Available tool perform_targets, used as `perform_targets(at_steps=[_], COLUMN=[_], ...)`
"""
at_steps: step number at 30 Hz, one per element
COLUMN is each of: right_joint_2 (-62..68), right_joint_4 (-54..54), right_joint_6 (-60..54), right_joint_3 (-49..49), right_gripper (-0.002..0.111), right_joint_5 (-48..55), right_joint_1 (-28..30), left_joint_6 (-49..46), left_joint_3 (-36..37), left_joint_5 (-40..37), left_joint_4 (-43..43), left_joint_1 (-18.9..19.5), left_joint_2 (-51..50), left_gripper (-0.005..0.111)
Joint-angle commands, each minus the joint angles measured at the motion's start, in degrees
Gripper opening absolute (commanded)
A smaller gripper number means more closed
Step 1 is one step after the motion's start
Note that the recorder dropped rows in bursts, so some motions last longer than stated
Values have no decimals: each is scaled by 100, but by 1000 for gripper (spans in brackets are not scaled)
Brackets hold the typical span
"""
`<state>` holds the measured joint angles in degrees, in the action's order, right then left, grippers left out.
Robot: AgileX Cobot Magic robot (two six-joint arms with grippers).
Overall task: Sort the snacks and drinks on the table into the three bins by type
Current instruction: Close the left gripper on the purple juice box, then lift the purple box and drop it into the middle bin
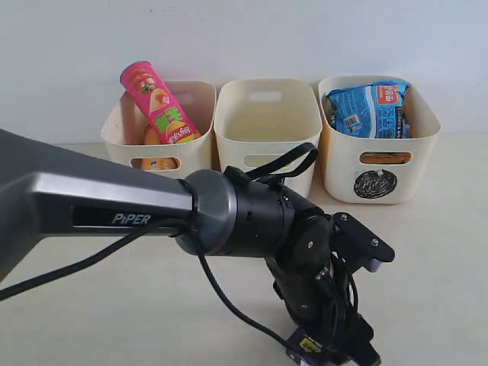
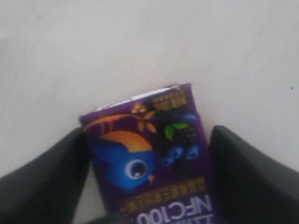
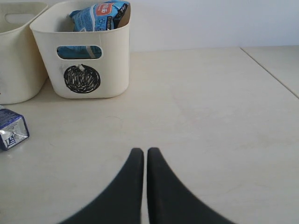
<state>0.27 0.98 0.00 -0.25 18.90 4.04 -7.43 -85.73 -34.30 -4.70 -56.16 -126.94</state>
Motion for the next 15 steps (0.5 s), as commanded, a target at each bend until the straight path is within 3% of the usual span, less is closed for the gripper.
perform_targets(at_steps=[1,2,15], right_joint_2=[-27,-27,-27], right_joint_4=[-12,-12,37], right_joint_6=[0,0,0], right_joint_3=[25,25,25], right_gripper=[0,0,0], right_joint_5=[-36,-36,-24], right_joint_1=[-10,-10,-10], left_joint_6=[-20,-75,-129], left_joint_3=[-5,-16,-268], left_joint_5=[-175,-229,-296], left_joint_4=[-89,-72,147], left_joint_1=[-41,-41,118], left_joint_2=[-103,-103,1227], left_gripper=[16,4,4])
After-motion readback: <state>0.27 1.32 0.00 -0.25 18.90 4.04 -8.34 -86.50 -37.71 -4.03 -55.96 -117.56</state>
